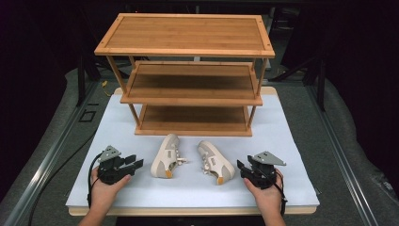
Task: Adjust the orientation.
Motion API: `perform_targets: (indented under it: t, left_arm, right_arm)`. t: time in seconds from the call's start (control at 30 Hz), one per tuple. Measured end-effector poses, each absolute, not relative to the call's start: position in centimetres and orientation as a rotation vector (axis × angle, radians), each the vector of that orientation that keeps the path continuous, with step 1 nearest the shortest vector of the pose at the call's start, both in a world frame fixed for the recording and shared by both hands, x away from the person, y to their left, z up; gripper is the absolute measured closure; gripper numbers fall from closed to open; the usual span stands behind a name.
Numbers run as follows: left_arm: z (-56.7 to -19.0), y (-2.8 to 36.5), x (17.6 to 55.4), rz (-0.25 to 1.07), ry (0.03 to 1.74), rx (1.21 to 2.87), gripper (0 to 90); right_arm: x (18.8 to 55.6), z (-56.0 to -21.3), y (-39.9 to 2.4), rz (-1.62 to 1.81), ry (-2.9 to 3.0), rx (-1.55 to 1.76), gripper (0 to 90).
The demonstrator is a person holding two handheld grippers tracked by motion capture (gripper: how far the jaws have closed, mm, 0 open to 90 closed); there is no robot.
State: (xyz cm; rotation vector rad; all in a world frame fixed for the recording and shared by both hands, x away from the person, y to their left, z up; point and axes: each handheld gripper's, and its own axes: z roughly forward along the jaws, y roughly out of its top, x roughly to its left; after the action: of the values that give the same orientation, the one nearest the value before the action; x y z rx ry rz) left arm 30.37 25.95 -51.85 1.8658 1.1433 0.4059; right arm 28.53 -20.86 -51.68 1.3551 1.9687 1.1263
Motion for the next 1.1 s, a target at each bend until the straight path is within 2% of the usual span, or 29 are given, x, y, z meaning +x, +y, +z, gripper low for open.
perform_targets:
  t: [0.67,0.8,1.1]
  left_arm:
    - [-49.5,22.9,28.5,0.428,0.996,1.924,82.3]
    - [-49.6,22.3,28.5,0.412,0.98,1.937,86.1]
    - [-49.9,21.2,28.7,0.401,0.964,1.965,88.3]
  right_arm:
    - [28.1,-51.2,-20.7,1.15,1.946,1.346,54.7]
    - [28.1,-51.3,-20.8,1.152,1.949,1.356,54.7]
    - [28.1,-51.3,-20.9,1.159,1.941,1.365,54.6]
